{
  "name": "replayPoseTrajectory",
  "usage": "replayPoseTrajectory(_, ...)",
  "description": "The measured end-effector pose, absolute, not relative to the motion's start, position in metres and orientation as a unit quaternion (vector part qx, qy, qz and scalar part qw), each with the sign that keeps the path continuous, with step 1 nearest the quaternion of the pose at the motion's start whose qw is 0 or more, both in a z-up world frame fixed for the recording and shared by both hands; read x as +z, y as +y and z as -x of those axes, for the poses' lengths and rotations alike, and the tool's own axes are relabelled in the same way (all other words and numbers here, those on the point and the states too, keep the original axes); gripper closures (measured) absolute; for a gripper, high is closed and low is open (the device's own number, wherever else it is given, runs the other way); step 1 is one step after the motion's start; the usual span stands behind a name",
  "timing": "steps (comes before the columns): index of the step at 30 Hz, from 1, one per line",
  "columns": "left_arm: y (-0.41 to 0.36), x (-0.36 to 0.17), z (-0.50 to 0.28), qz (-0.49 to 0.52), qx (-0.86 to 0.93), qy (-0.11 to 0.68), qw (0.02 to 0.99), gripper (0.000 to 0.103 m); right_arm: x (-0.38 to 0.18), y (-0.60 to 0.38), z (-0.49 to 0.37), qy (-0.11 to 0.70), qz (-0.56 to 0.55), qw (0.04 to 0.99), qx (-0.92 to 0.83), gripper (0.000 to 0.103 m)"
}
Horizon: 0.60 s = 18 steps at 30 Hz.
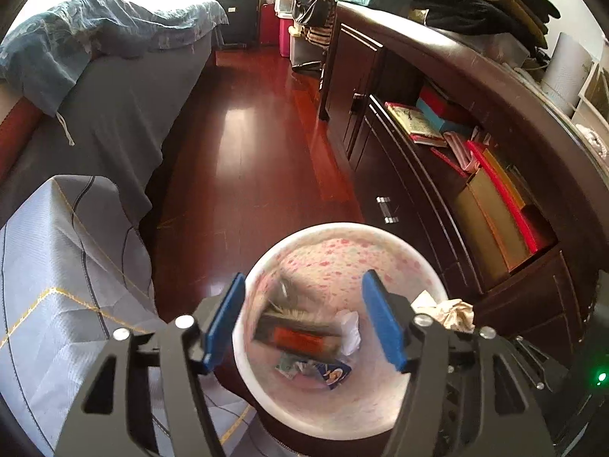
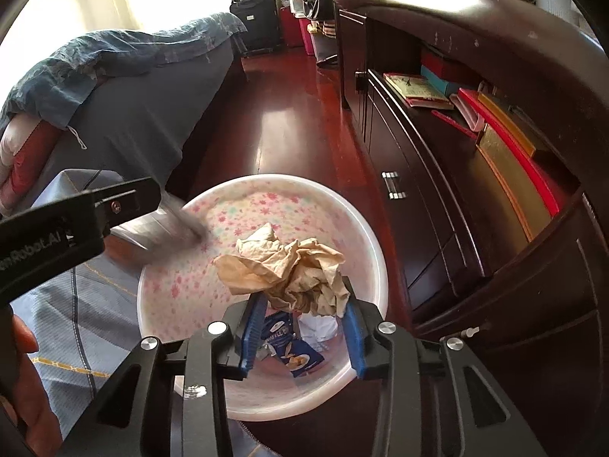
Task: Collect trash
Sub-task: 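Carry both items to the wastebasket and open both tools to drop them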
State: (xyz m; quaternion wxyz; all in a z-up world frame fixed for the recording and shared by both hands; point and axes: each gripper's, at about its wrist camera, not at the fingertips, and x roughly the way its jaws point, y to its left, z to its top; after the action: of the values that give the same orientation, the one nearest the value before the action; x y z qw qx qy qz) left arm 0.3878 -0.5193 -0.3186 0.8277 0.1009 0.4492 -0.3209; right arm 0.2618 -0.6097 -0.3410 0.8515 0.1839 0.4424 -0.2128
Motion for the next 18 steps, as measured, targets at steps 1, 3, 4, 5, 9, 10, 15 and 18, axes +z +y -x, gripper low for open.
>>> replayPoseTrajectory(1,-0.518,-0.317,-0.388,-0.097,-0.321,0.447,0.829,0.03,-0.341,-0.61,-0.262,0.443,-0.184,0.851,-0.213,0.064)
replayPoseTrajectory(3,-0.517,-0.313,-0.388,-0.091,-0.321,0.444,0.832,0.025,-0.341,-0.609,-0.263,0.444,-0.18,0.851,-0.216,0.062)
replayPoseTrajectory(4,-0.516,-0.31,-0.388,-0.091,-0.319,0.441,0.834,0.022,-0.34,-0.608,-0.263,0.444,-0.178,0.851,-0.217,0.061)
replayPoseTrajectory(5,-0.515,-0.308,-0.388,-0.091,-0.316,0.437,0.837,0.02,-0.34,-0.608,-0.263,0.444,-0.177,0.851,-0.217,0.059)
replayPoseTrajectory(9,-0.508,-0.3,-0.389,-0.084,-0.316,0.433,0.84,0.017,-0.335,-0.602,-0.26,0.443,-0.166,0.853,-0.222,0.054)
replayPoseTrajectory(10,-0.505,-0.297,-0.389,-0.082,-0.314,0.432,0.841,0.015,-0.333,-0.601,-0.26,0.441,-0.164,0.854,-0.221,0.053)
replayPoseTrajectory(15,-0.486,-0.286,-0.386,-0.077,-0.305,0.428,0.847,0.013,-0.319,-0.585,-0.253,0.434,-0.144,0.859,-0.228,0.042)
replayPoseTrajectory(18,-0.468,-0.276,-0.383,-0.071,-0.293,0.424,0.854,0.01,-0.308,-0.572,-0.248,0.429,-0.143,0.864,-0.223,0.038)
